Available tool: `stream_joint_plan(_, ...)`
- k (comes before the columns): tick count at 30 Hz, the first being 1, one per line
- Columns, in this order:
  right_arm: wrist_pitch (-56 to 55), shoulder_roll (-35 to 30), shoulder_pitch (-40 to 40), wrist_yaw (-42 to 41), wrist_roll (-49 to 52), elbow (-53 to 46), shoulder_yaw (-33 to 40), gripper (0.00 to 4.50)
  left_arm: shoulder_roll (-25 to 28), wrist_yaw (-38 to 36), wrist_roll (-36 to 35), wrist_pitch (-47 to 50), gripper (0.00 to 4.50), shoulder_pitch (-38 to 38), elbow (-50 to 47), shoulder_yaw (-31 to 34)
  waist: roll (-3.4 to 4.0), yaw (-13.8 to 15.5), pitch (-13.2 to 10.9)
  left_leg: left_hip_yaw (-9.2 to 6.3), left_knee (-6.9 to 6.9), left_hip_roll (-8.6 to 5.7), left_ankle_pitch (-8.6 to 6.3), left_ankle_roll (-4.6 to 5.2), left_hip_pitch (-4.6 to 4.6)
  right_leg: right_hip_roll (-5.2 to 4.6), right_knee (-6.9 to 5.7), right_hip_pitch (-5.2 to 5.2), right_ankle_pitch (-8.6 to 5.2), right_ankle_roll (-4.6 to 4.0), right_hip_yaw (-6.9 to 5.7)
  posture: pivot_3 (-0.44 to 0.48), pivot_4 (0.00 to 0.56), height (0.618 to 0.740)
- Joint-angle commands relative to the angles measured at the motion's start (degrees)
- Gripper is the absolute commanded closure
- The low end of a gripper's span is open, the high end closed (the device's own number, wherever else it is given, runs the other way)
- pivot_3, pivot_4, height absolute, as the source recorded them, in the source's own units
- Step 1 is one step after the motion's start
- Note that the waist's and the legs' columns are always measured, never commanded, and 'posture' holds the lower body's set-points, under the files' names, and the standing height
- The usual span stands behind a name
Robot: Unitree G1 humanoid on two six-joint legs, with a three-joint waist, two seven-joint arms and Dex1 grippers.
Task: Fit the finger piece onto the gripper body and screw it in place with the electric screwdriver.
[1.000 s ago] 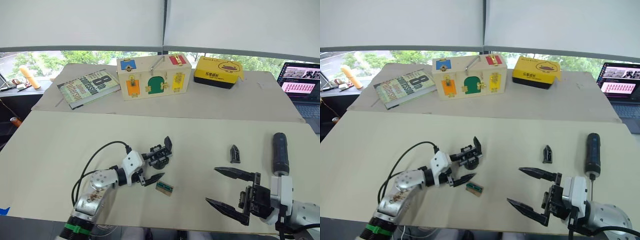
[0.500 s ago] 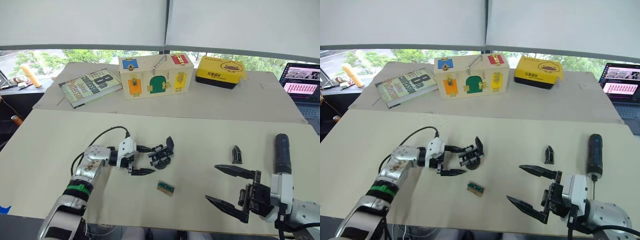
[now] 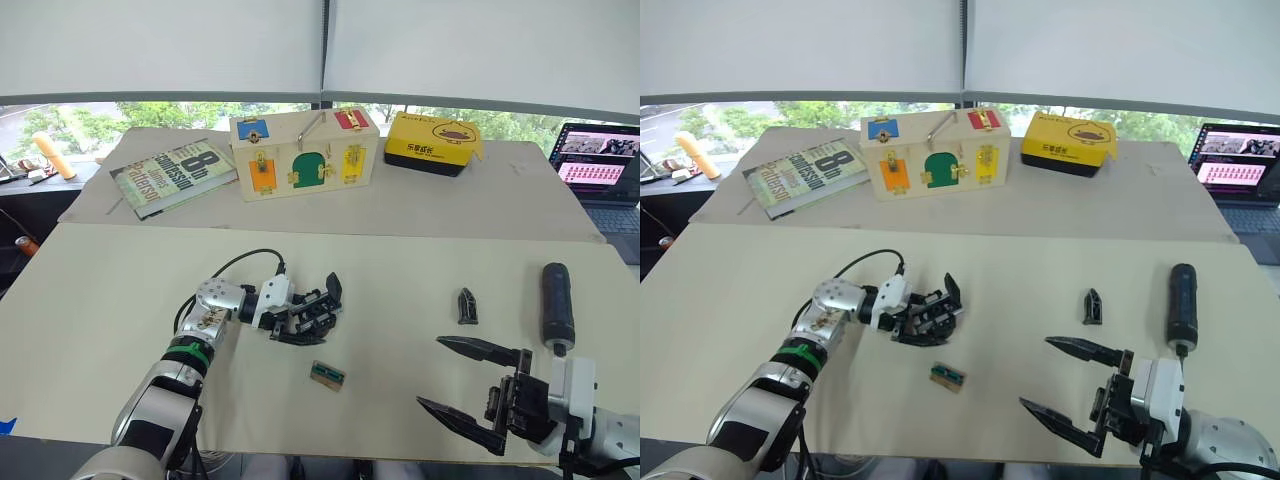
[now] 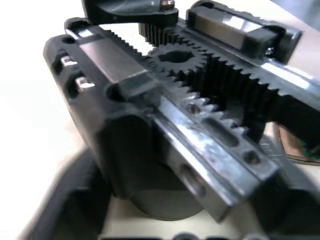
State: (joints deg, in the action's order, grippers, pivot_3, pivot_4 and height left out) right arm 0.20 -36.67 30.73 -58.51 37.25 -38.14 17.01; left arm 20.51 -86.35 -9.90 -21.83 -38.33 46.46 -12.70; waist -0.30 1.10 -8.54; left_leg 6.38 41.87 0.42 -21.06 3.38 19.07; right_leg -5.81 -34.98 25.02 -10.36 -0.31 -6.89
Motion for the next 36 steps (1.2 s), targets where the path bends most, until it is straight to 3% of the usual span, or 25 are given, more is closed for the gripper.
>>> stream_joint_plan(1,-1.91,0.35,0.23,-0.28,0.38,-2.15,1.74,0.00,0.74,-0.63,-0.76,-1.93,2.14,1.01,0.42,1.80,0.00,-0.18,0.00,0.00,0.00,0.01,0.00,0.00,0.00,0.00,-0.01,0.00,0.00,-0.01,0.00,0.000,0.150,0.740)
stream_joint_plan(6,-2.26,0.64,-0.32,-0.67,0.00,-1.34,1.16,0.00,0.80,3.86,-4.65,8.86,2.14,7.19,-13.59,3.83,0.00,-0.47,0.00,-0.02,-0.01,0.14,0.00,0.00,0.00,0.02,-0.02,0.05,0.03,-0.06,0.00,0.000,0.150,0.740)
stream_joint_plan(10,-2.60,1.08,-1.93,-0.59,-0.93,0.05,-0.30,0.00,0.34,18.48,-3.04,24.84,2.14,16.43,-35.62,3.59,0.01,-0.39,0.00,-0.08,-0.01,0.14,-0.02,0.02,0.08,-0.01,0.01,0.10,0.03,-0.05,-0.01,0.000,0.150,0.740)
stream_joint_plan(14,-2.30,0.95,-4.32,-0.96,-1.11,1.64,-1.06,0.00,-1.79,29.90,-0.05,32.52,2.14,21.98,-47.71,2.47,-0.01,0.30,-0.01,-0.11,0.00,0.09,-0.05,0.08,0.10,-0.20,0.01,0.08,0.06,0.01,-0.01,0.000,0.150,0.740)
stream_joint_plan(22,-2.32,0.81,-5.86,-2.53,-1.30,3.10,-1.64,0.00,-4.72,42.19,6.99,31.62,2.14,25.14,-49.92,-0.66,0.00,1.01,-0.01,-0.10,0.01,0.08,-0.05,0.09,0.07,-0.23,-0.01,0.07,0.06,0.01,-0.03,0.000,0.150,0.740)
stream_joint_plan(29,-1.88,0.47,-6.73,-2.88,-1.14,3.13,-1.60,0.00,-4.73,42.25,6.21,32.98,2.14,25.65,-49.18,-2.05,0.00,1.09,-0.01,-0.10,0.01,0.08,-0.05,0.09,0.06,-0.28,-0.01,0.06,0.07,0.00,-0.04,0.000,0.150,0.740)
stream_joint_plan(33,-1.40,0.60,-6.57,-2.69,-0.66,3.25,-1.31,0.00,-2.25,41.21,5.93,30.84,0.27,25.64,-48.72,-0.80,0.01,1.04,-0.01,-0.09,0.00,0.09,-0.05,0.09,0.03,-0.27,-0.02,0.06,0.06,0.00,-0.06,0.000,0.150,0.740)
stream_joint_plan(36,-1.17,0.74,-6.50,-2.39,-0.53,3.33,-1.31,0.00,-0.80,40.23,4.82,29.57,0.07,24.86,-47.38,0.05,0.02,0.97,0.00,-0.09,0.00,0.11,-0.04,0.08,0.01,-0.26,-0.03,0.06,0.05,-0.02,-0.08,0.000,0.150,0.740)
